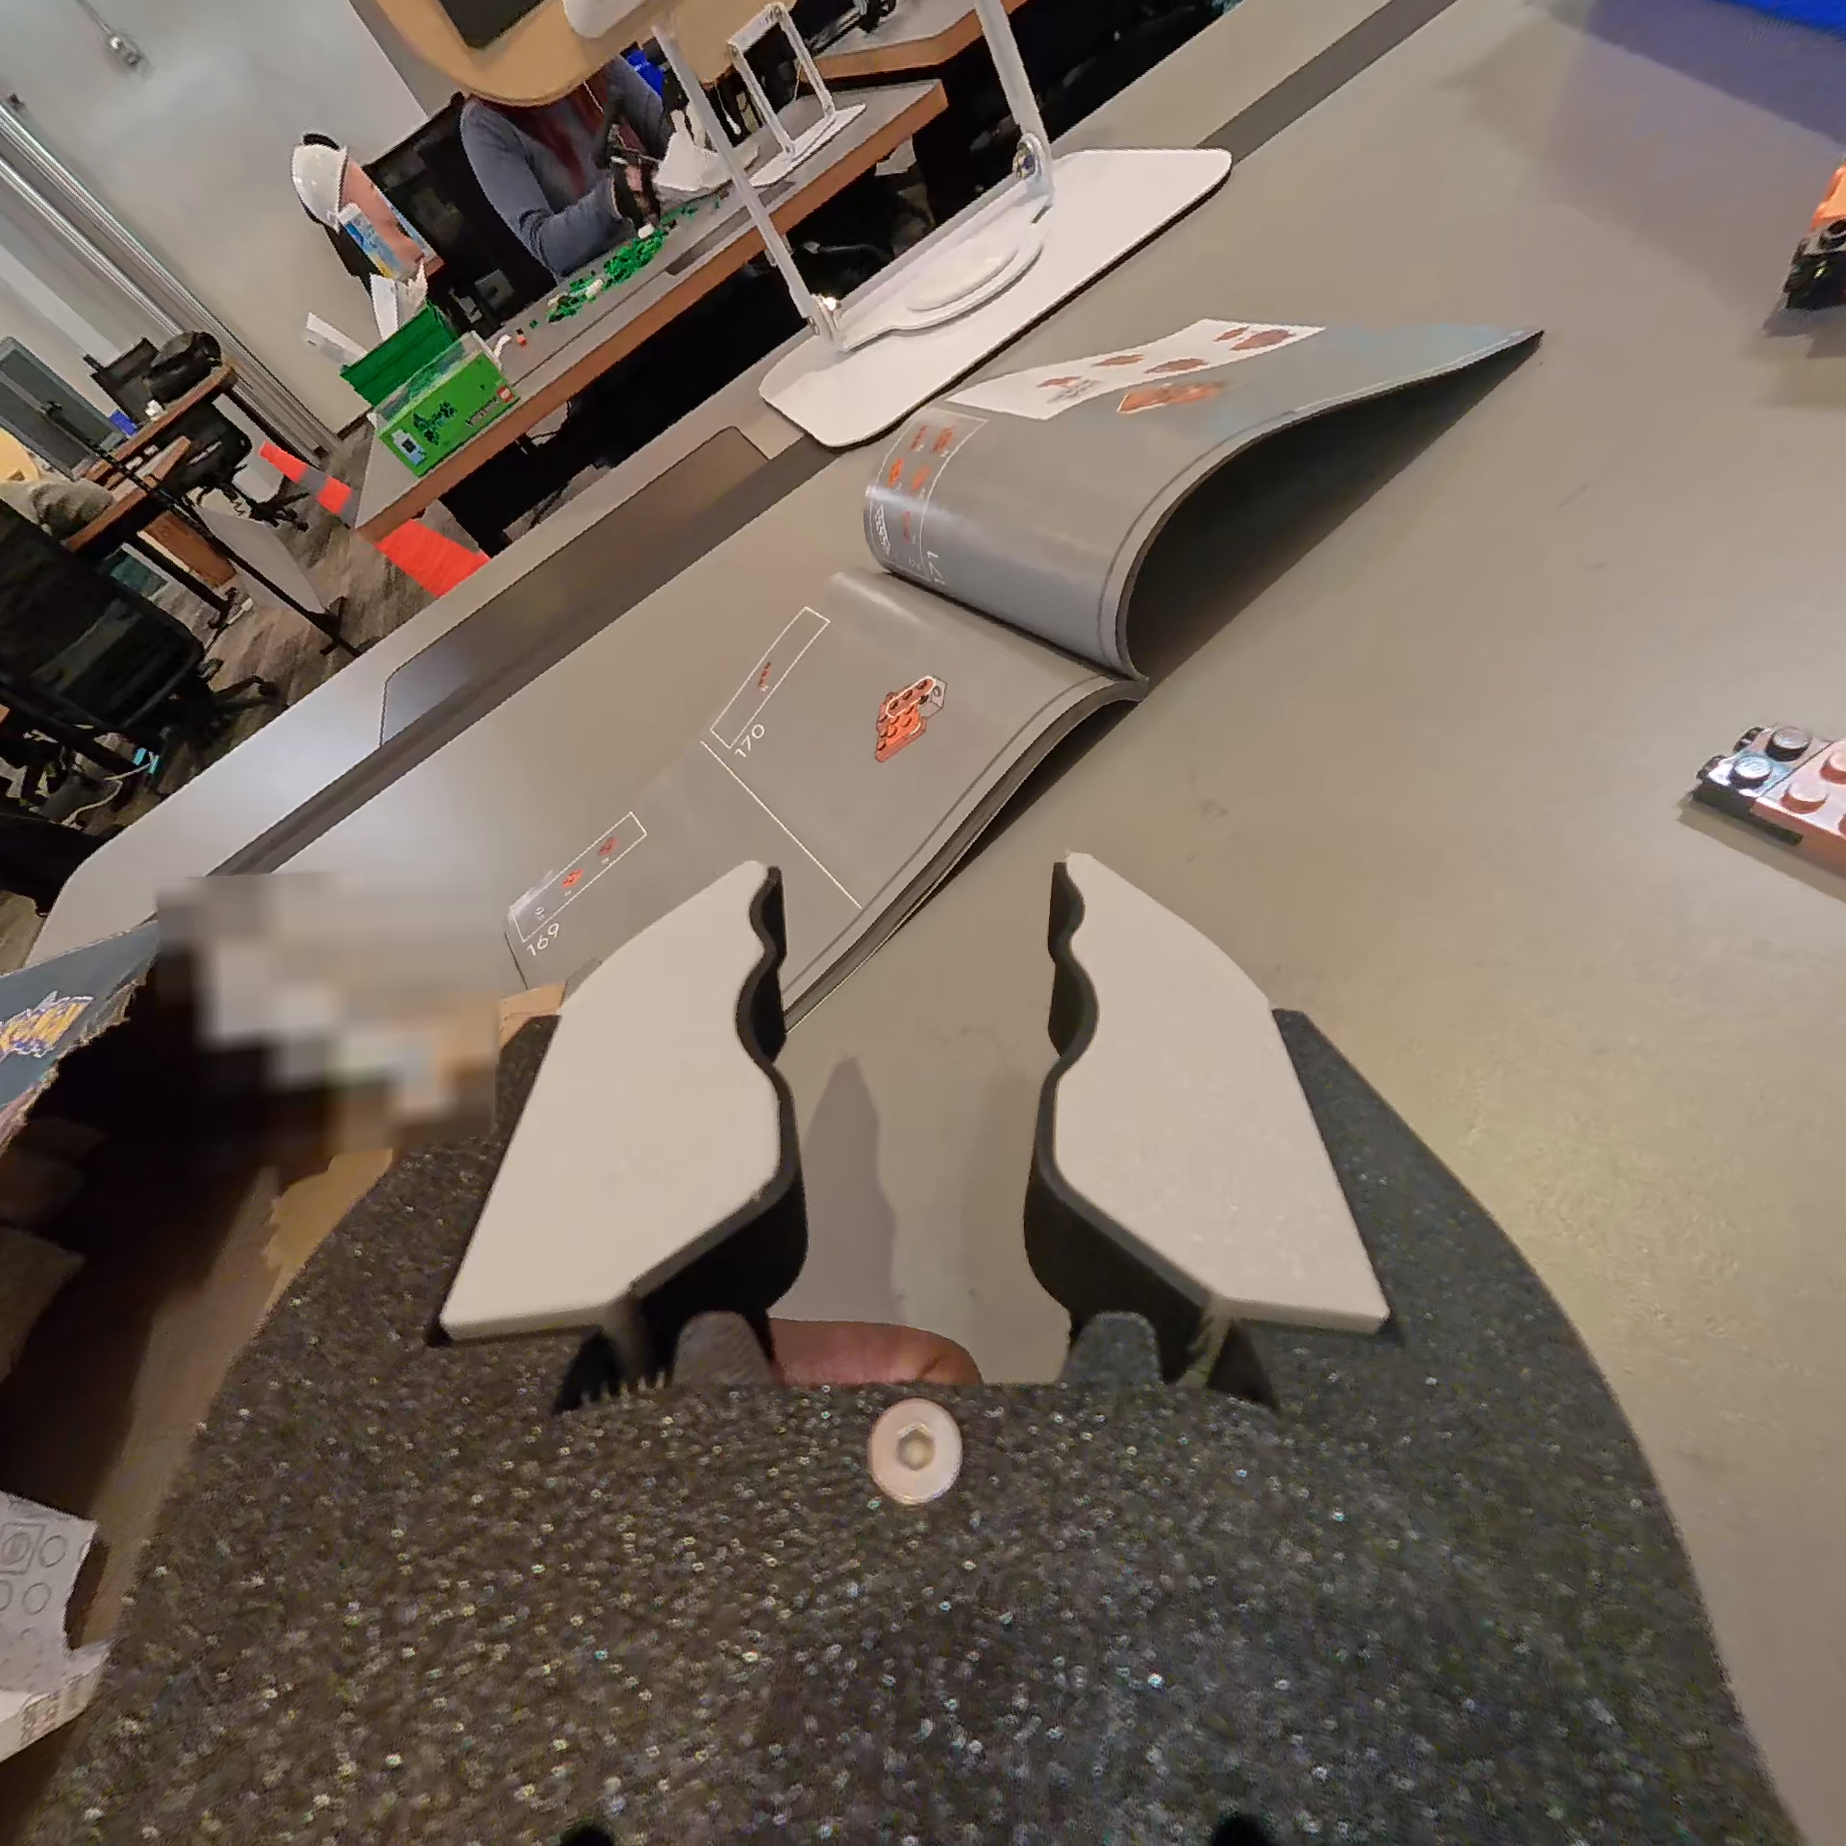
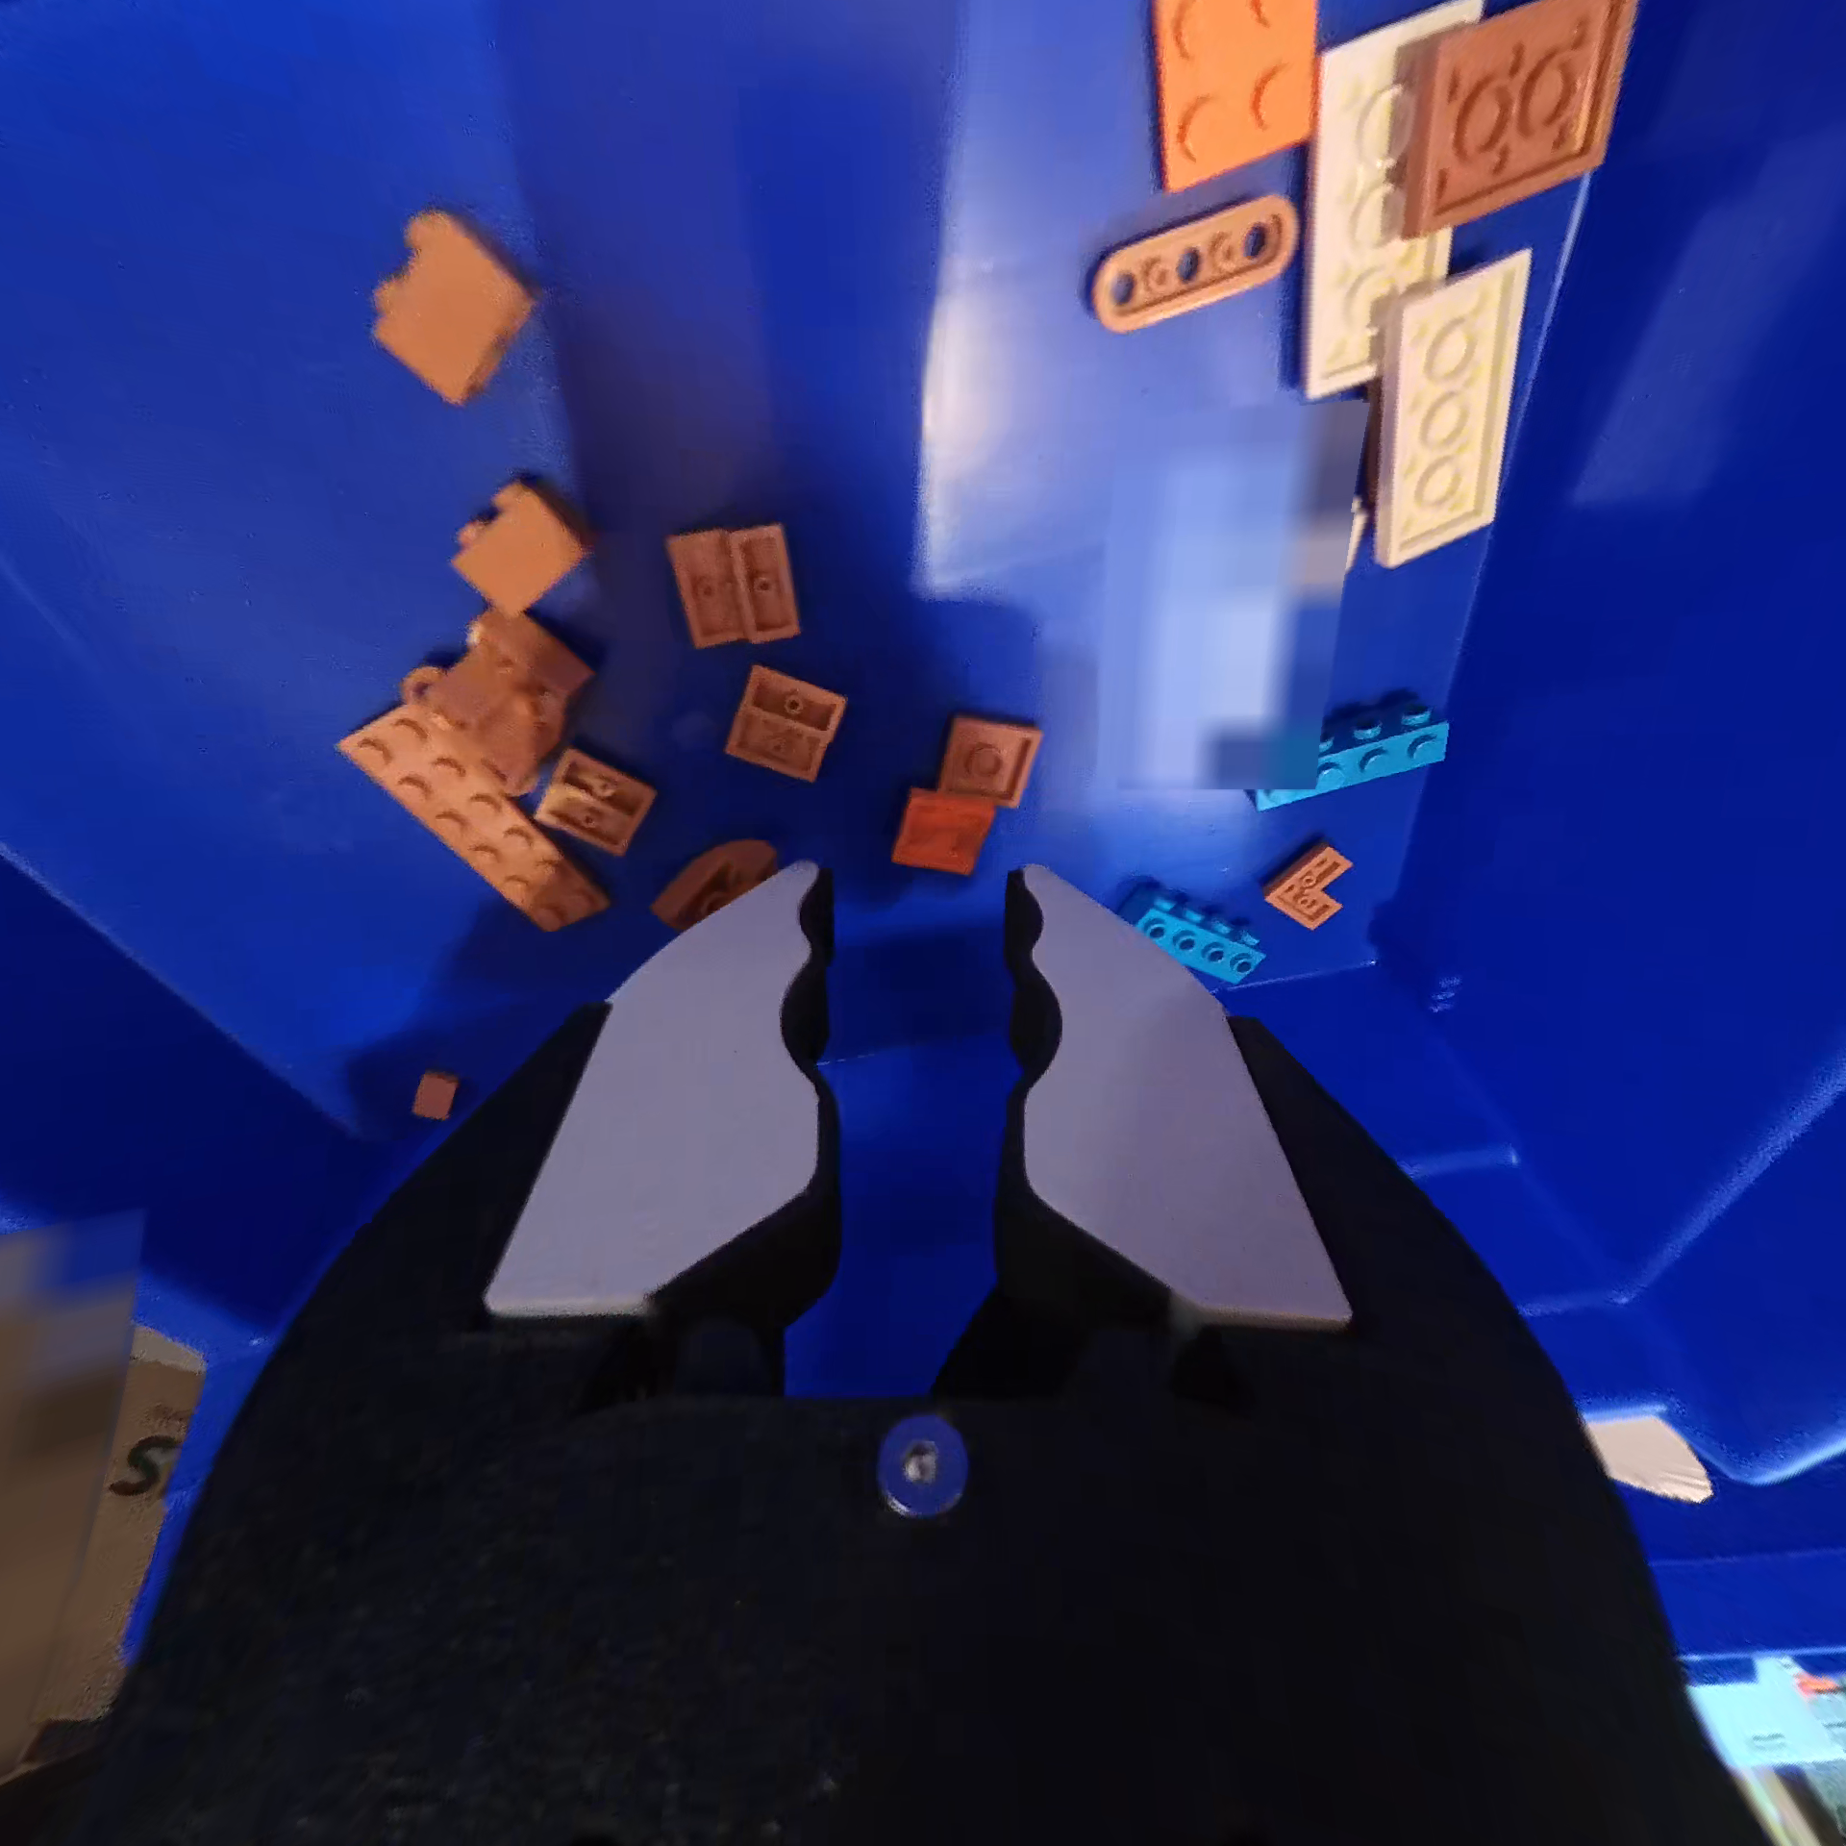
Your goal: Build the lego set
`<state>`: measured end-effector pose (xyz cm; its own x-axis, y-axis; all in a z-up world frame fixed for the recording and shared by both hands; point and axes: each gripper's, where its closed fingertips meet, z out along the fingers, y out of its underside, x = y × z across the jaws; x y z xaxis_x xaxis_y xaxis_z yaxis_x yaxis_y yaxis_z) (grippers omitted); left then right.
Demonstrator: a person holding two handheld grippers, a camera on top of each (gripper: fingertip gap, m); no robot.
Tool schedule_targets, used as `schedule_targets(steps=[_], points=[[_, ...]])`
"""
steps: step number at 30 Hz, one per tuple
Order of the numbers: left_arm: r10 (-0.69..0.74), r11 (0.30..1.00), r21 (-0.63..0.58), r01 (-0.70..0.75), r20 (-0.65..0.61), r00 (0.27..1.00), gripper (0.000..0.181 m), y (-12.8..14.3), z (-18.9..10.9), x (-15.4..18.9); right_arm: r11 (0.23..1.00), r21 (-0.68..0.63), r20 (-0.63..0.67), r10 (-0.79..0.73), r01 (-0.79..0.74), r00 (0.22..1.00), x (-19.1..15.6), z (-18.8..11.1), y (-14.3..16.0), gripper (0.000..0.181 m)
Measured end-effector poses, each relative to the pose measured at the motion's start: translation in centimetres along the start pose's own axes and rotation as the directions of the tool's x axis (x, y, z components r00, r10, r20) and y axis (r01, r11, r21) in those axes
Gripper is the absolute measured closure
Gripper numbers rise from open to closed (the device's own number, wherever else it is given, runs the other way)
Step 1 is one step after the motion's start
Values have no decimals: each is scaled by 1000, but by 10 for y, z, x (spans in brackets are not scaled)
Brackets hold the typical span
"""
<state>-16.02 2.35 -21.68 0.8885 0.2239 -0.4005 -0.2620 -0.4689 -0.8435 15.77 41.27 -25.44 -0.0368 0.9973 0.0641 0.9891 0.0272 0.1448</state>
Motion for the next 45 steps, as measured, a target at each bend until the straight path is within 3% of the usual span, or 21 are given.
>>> schedule_targets(steps=[4,7,12,17,20,24,29,36,45], points=[[-2,1000,-3,2,-7,1000,130,0,0,2,1000,-22,21,-4,4,1000,-2,8,1,163],[-6,1000,4,6,-4,1000,130,-1,-2,1,1000,-2,9,-25,25,1000,-7,3,-1,164],[-22,1000,5,22,-6,1000,131,-1,-5,0,984,169,-23,-52,55,998,-32,-35,-12,164],[27,999,-39,-28,-39,999,131,5,-2,9,855,466,-59,-228,229,972,-132,-104,-43,164],[73,996,-49,-76,-50,996,132,6,-2,15,746,571,-89,-358,342,929,-207,-124,-59,165],[97,994,-48,-101,-68,993,134,5,-4,21,662,614,-81,-489,430,868,-285,-111,-80,164],[118,990,-61,-124,-85,989,134,7,-7,26,672,581,-5,-562,460,827,-334,-66,-104,164],[134,987,-72,-141,-96,986,135,9,-9,29,703,516,-30,-556,489,831,-345,-30,-124,164],[148,985,-72,-157,-108,983,135,9,-10,34,699,546,-36,-531,462,846,-343,-33,-123,155]])
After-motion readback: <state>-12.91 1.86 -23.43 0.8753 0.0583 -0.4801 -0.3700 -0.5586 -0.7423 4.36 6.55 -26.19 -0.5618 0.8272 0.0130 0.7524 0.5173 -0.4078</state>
